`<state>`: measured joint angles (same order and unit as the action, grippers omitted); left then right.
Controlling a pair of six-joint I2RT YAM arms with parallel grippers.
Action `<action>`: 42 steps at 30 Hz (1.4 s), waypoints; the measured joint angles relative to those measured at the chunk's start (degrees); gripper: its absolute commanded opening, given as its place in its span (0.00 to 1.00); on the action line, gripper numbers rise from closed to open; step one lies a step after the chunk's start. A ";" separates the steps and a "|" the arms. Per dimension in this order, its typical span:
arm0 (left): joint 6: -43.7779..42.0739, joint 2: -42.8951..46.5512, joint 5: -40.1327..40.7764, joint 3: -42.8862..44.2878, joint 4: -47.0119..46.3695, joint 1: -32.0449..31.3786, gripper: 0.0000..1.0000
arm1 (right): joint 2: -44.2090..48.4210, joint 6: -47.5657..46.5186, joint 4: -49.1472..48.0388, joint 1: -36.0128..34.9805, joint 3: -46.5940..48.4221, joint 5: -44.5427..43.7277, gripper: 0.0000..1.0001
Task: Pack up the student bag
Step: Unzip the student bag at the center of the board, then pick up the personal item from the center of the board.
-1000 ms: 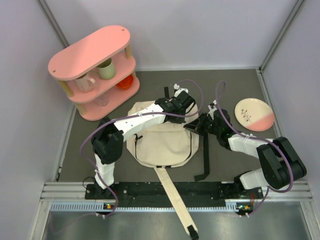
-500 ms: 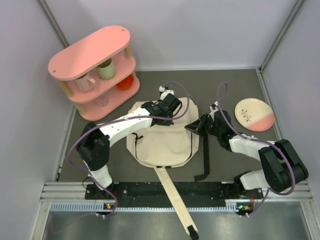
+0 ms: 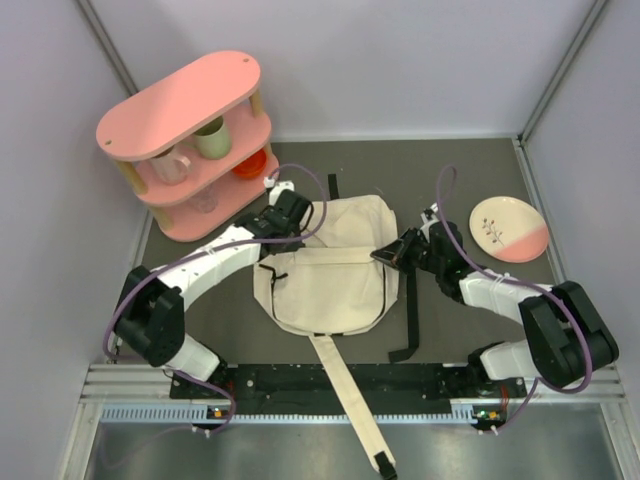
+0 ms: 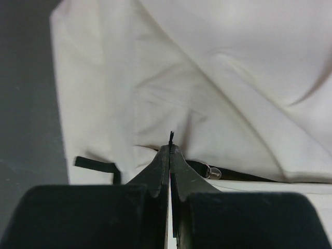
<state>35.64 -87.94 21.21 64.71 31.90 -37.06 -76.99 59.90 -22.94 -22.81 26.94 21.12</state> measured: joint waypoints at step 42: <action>-3.98 21.24 -3.15 -12.07 3.04 8.28 0.99 | 18.32 -17.05 32.59 15.98 5.40 -10.80 0.84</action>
<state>31.66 -66.70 18.06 52.64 34.94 -28.77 -58.67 42.85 9.65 -6.83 32.34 10.33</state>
